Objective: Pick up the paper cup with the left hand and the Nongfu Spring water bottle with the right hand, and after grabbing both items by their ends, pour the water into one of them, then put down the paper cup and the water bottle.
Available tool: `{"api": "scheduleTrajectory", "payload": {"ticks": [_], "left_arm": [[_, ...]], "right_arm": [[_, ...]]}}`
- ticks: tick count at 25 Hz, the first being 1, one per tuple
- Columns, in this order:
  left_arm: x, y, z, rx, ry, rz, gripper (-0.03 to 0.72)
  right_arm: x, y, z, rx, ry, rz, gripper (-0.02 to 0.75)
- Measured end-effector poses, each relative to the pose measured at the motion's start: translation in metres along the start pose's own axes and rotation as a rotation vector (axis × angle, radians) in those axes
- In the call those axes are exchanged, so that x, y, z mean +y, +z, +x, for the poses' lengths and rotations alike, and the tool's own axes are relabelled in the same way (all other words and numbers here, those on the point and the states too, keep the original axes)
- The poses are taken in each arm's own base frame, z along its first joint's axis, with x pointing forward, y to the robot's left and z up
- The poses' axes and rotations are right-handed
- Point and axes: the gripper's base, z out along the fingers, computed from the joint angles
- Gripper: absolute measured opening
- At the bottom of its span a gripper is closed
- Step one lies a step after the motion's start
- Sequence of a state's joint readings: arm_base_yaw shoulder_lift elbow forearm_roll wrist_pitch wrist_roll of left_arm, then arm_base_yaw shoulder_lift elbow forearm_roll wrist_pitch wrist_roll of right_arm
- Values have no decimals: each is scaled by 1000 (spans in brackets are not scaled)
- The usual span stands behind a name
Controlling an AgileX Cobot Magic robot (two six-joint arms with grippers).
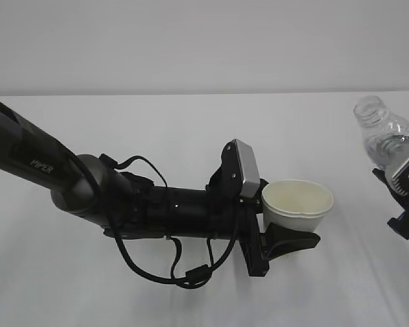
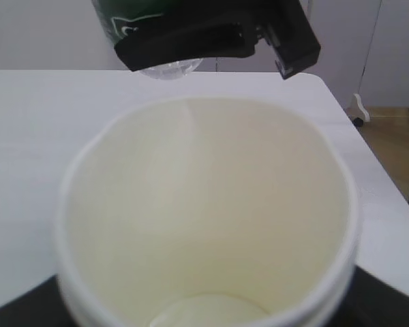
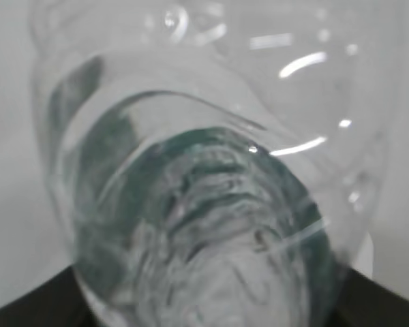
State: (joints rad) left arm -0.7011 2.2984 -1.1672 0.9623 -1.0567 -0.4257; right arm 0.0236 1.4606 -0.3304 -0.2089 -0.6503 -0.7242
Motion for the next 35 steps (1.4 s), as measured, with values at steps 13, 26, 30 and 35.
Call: {"api": "scheduleTrajectory", "payload": {"ticks": [13,26,30,35], "left_arm": [[0,0,0,5,0,-2,446],[3,2,-5,-19,8,-7,446],[2,2,-7,-43,2,4,446],[1,2,-8,-61,-13,16,446]], "right_arm": [[-3,0,3,37,-135,34,410],[-3,0,3,37,-303,29,410],[-3,0,3,37,-328,30,410],[-4,0,2,25,-363,45,409]]}}
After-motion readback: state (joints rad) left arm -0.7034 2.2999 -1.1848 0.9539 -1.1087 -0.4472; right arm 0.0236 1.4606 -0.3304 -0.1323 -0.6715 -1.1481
